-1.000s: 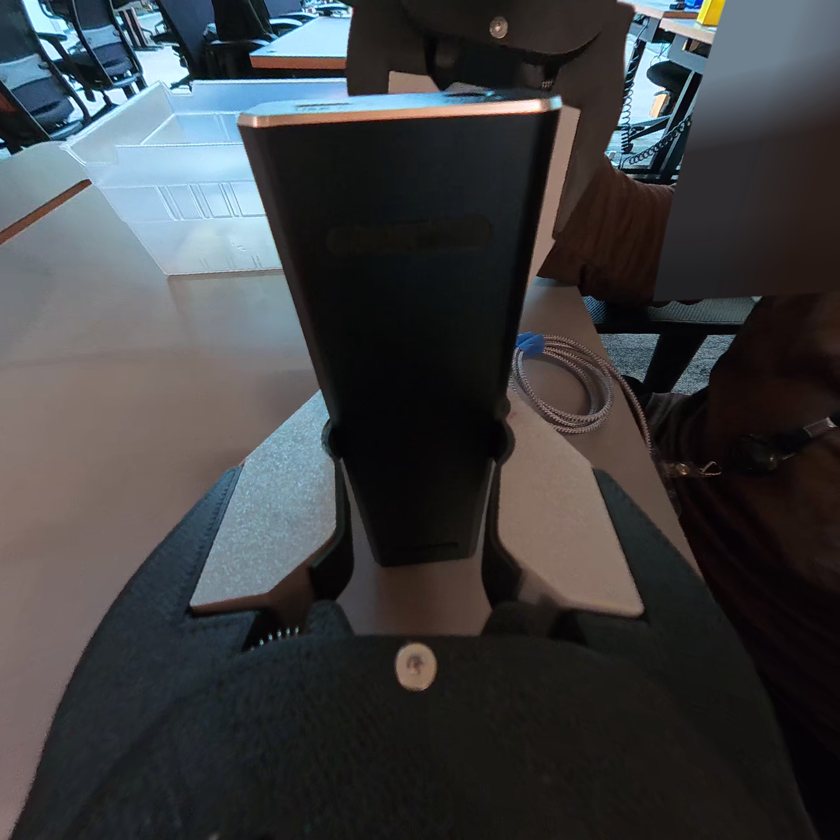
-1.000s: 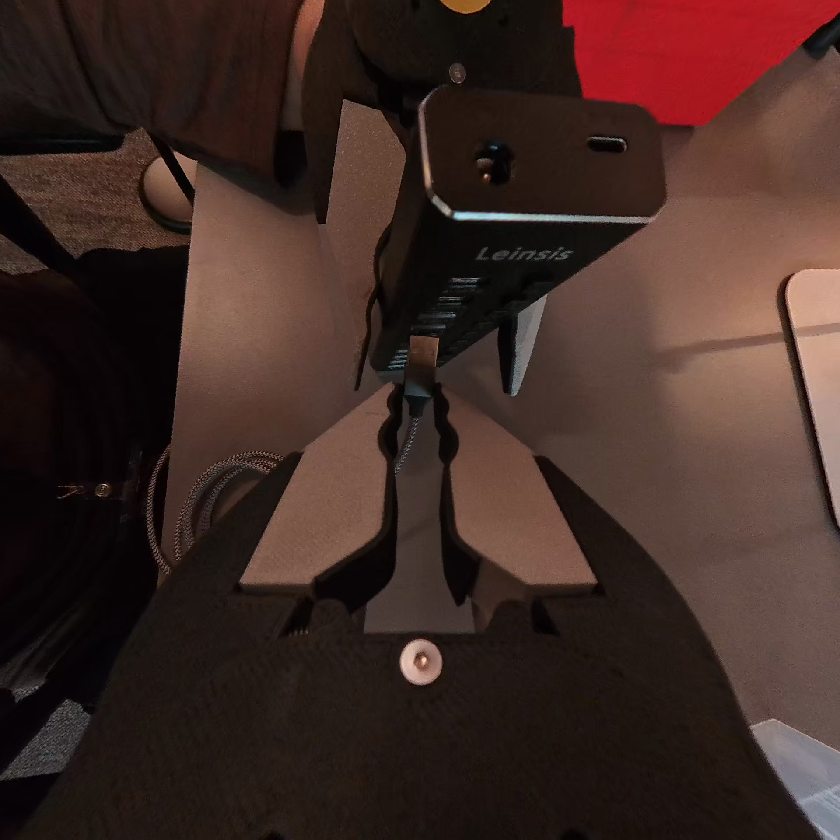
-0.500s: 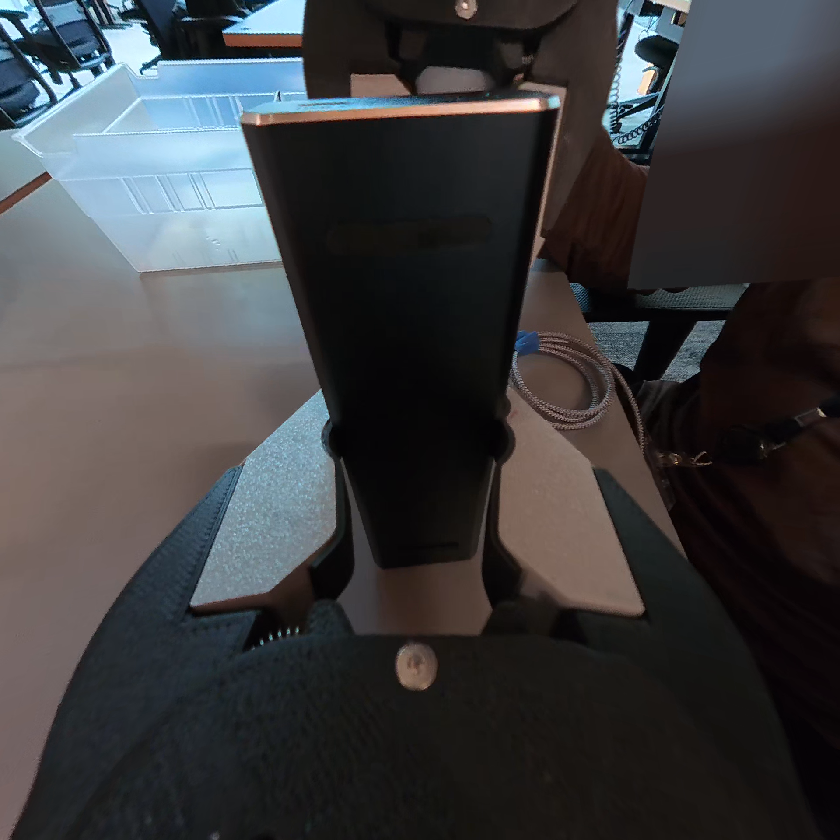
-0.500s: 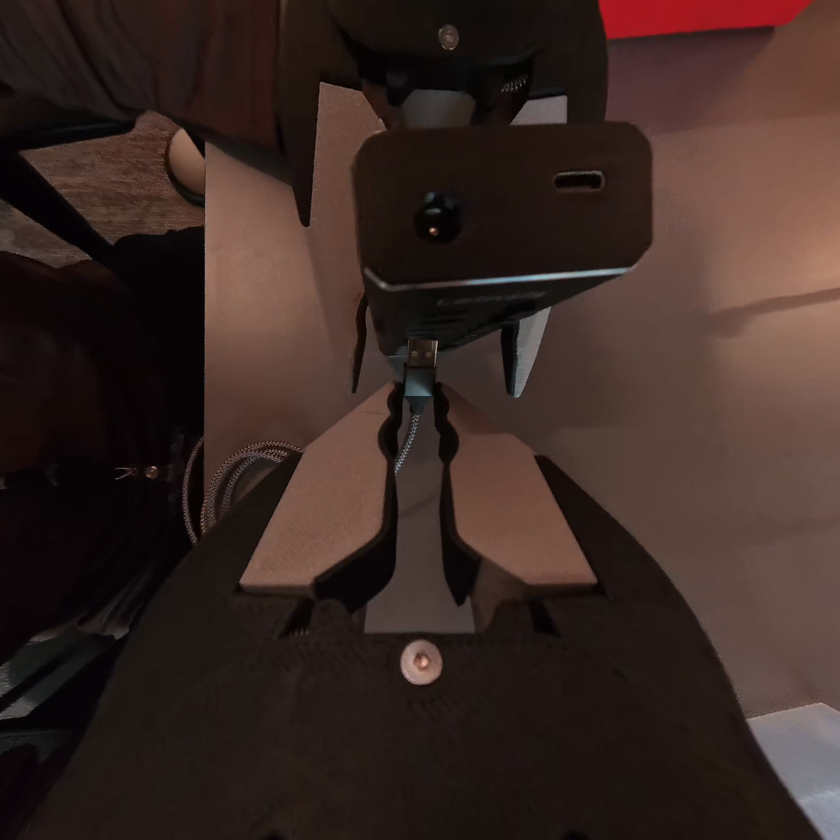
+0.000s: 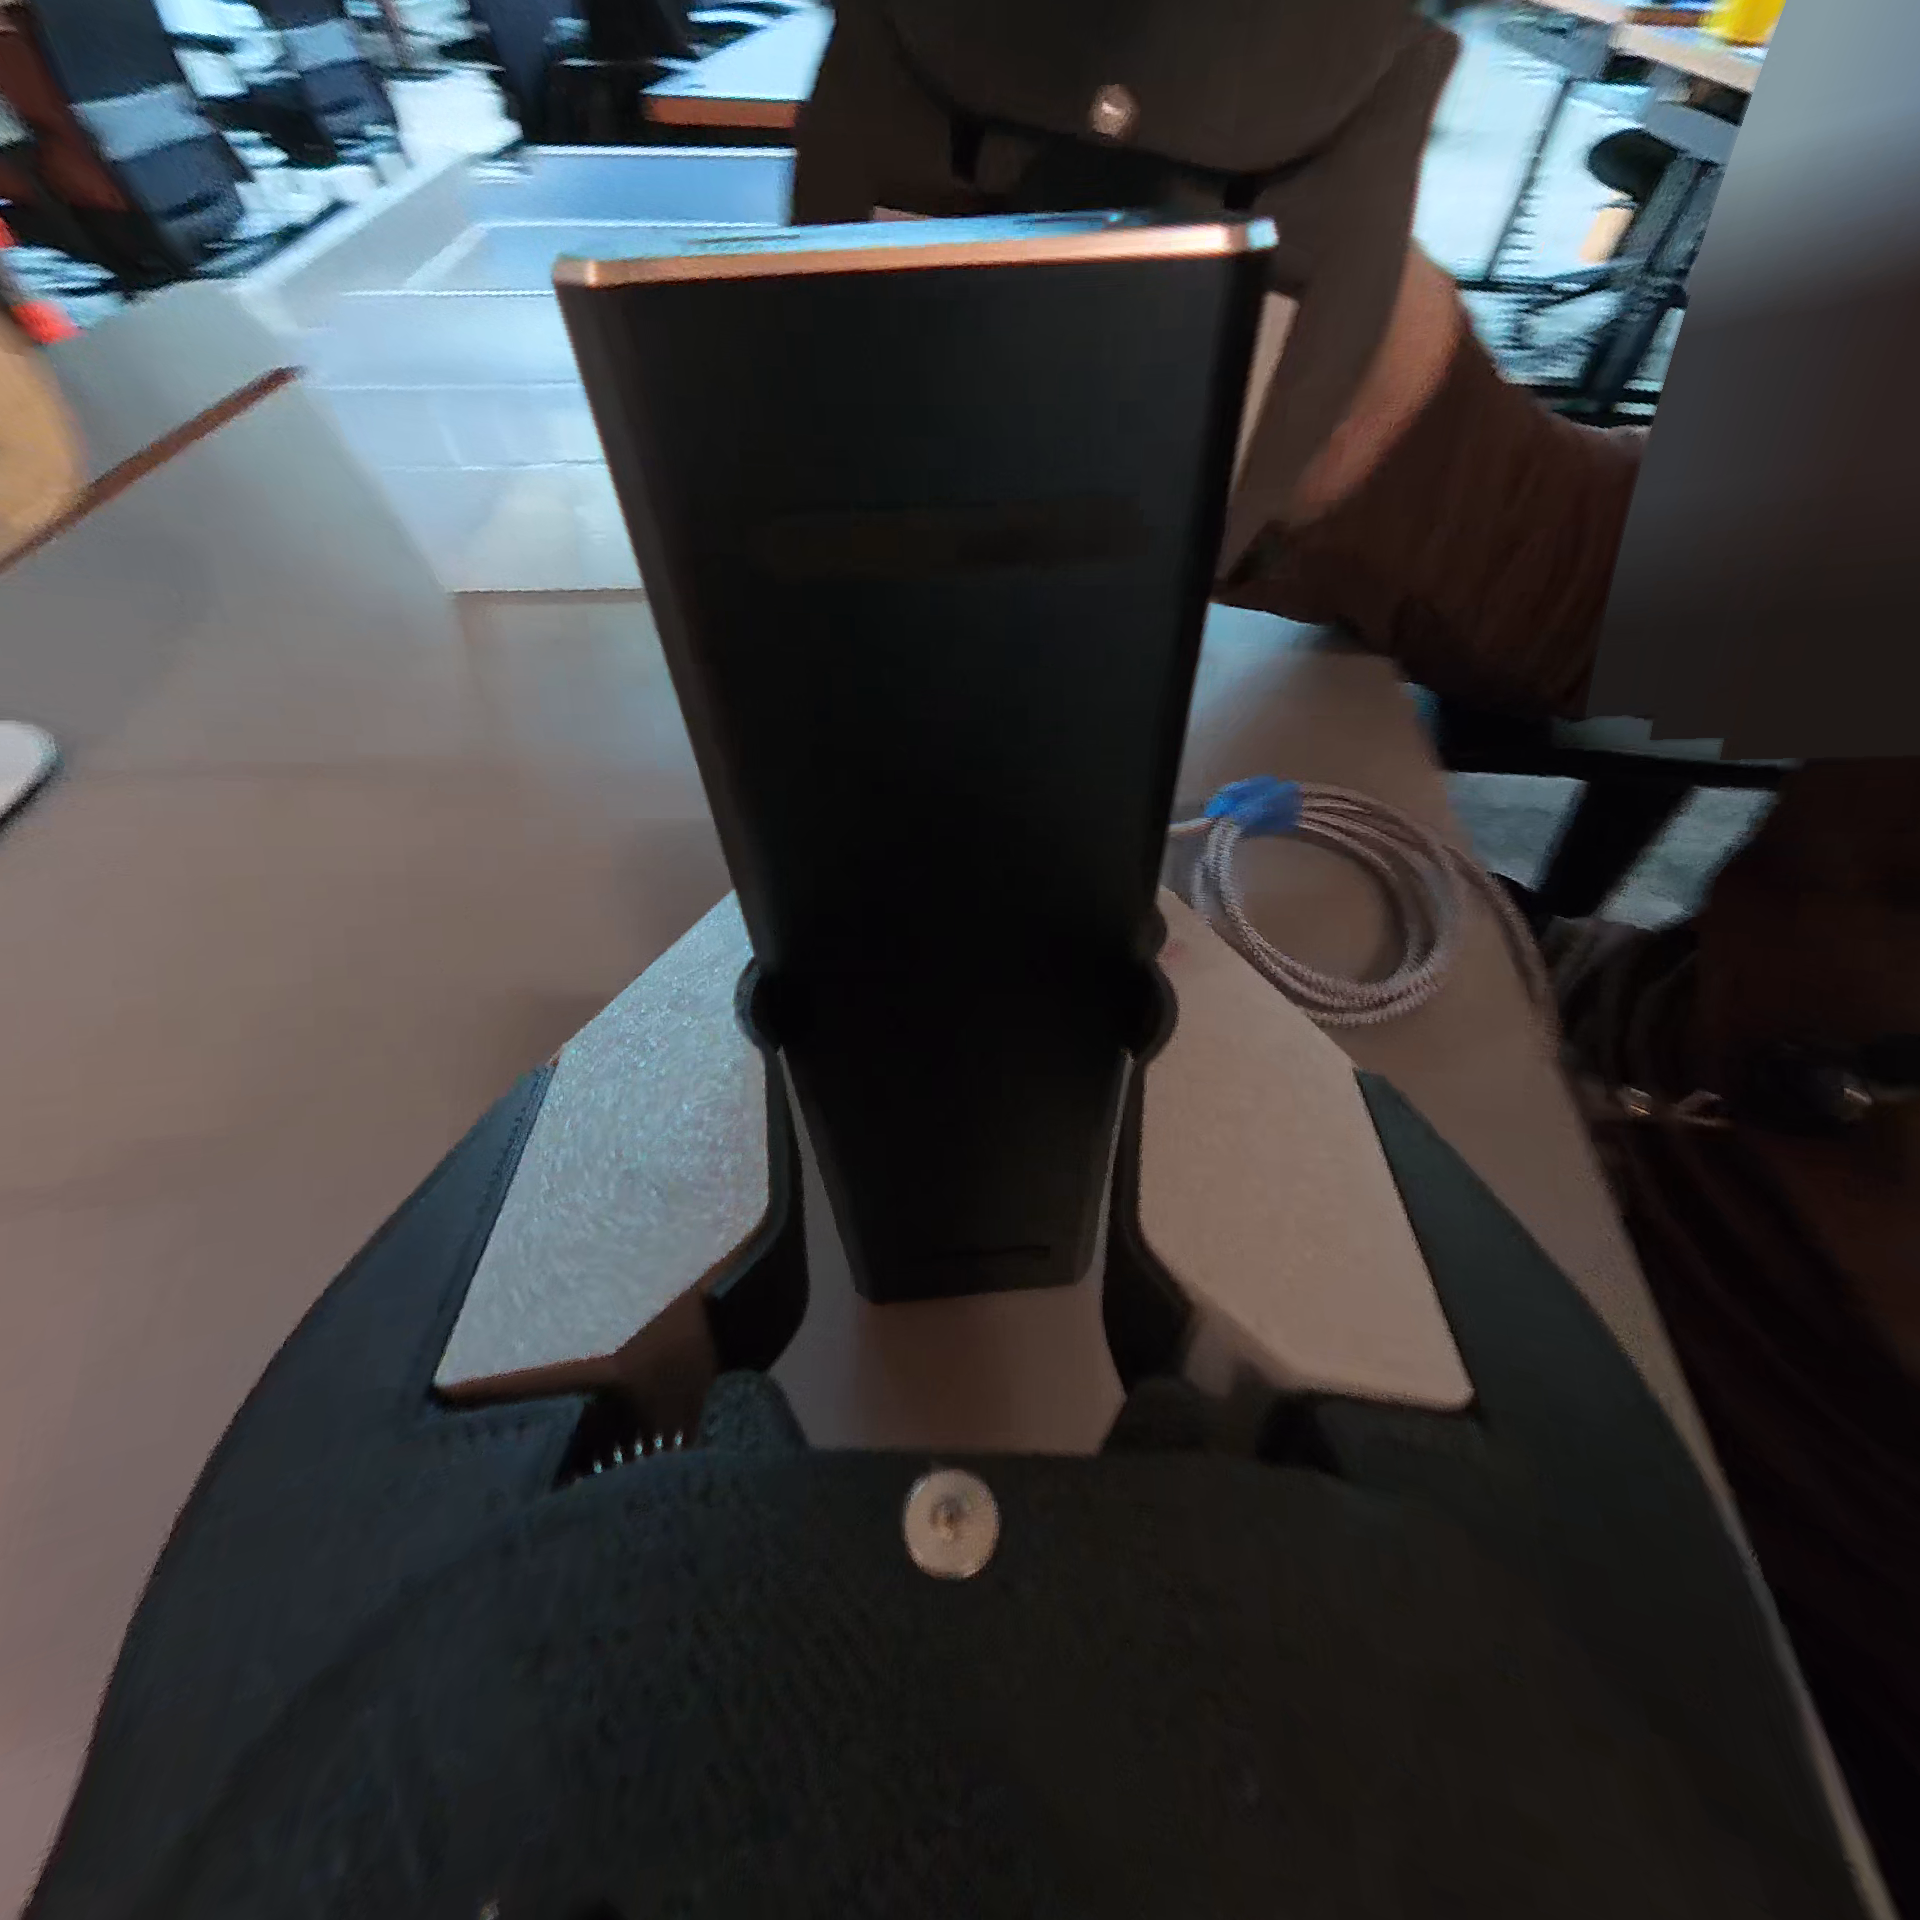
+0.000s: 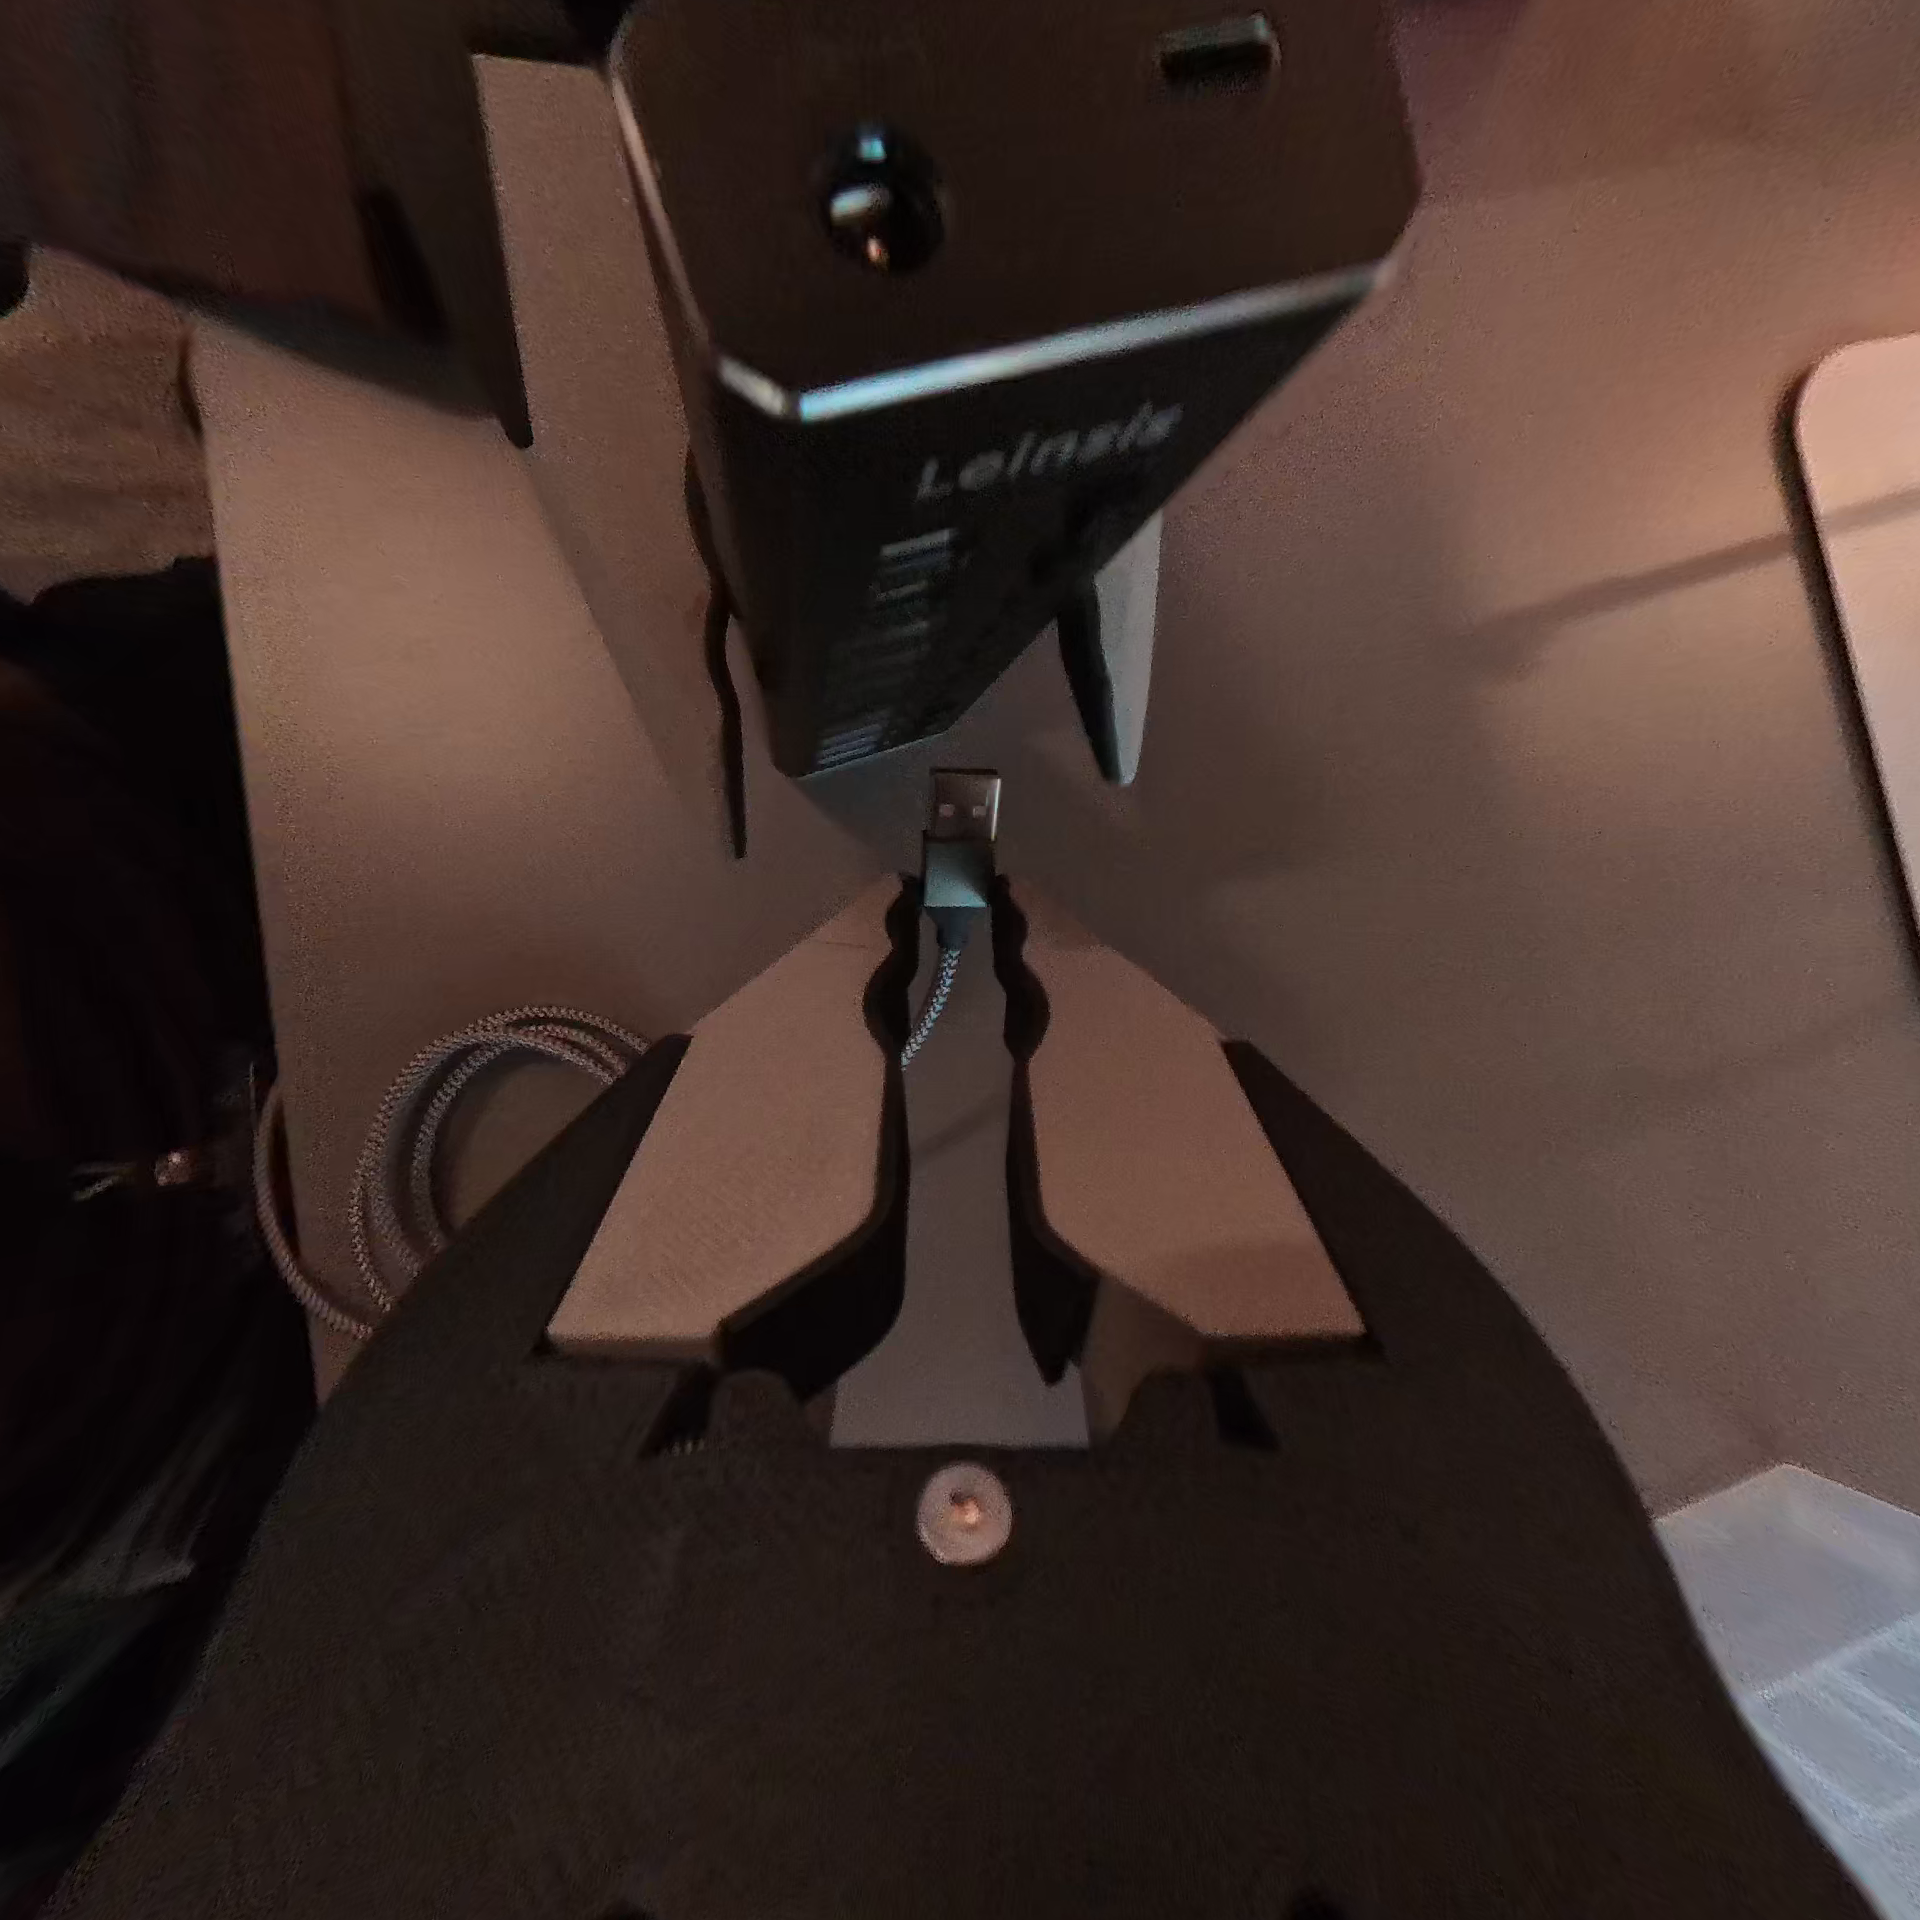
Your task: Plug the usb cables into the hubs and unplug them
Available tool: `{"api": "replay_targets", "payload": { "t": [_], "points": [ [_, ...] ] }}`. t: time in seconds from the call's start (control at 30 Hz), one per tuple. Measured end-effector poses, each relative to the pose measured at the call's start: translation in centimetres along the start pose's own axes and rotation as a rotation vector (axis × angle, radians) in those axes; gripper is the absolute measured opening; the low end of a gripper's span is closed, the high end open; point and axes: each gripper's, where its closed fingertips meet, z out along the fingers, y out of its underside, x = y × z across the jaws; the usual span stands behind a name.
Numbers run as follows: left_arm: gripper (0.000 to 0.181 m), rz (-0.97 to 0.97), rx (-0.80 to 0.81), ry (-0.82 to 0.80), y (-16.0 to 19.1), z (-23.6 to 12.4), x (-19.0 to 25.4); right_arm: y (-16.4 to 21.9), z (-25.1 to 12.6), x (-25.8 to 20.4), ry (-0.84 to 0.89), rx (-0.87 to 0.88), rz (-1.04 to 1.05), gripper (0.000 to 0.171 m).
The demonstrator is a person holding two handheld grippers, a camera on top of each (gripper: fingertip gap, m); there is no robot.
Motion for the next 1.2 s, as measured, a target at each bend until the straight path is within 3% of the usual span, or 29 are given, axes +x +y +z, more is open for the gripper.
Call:
{"api": "replay_targets", "payload": {
  "t": [0.03,0.27,0.57,0.73,0.97,1.2],
  "points": [
    [0.066,-0.012,0.003,-0.036,0.0,-0.2,-0.7,-0.1,0.3,0.2,-0.005,0.021,0.020,0.010],
    [0.066,-0.084,0.030,-0.192,0.1,-1.4,-4.0,1.2,3.2,2.3,0.064,0.002,0.113,0.010],
    [0.066,-0.128,0.077,-0.245,-0.4,-1.6,-5.0,1.0,3.3,9.1,0.438,0.041,0.130,0.010],
    [0.066,-0.120,0.083,-0.269,-0.4,-1.9,-5.2,1.6,4.7,8.1,0.266,0.067,0.225,0.011],
    [0.066,-0.156,0.105,-0.277,-0.4,-2.4,-5.8,2.3,5.1,7.6,0.174,0.070,0.315,0.023],
    [0.061,-0.160,0.143,-0.162,-1.1,-2.0,-4.0,3.6,5.0,7.7,0.098,0.107,0.433,0.023]
  ]
}}
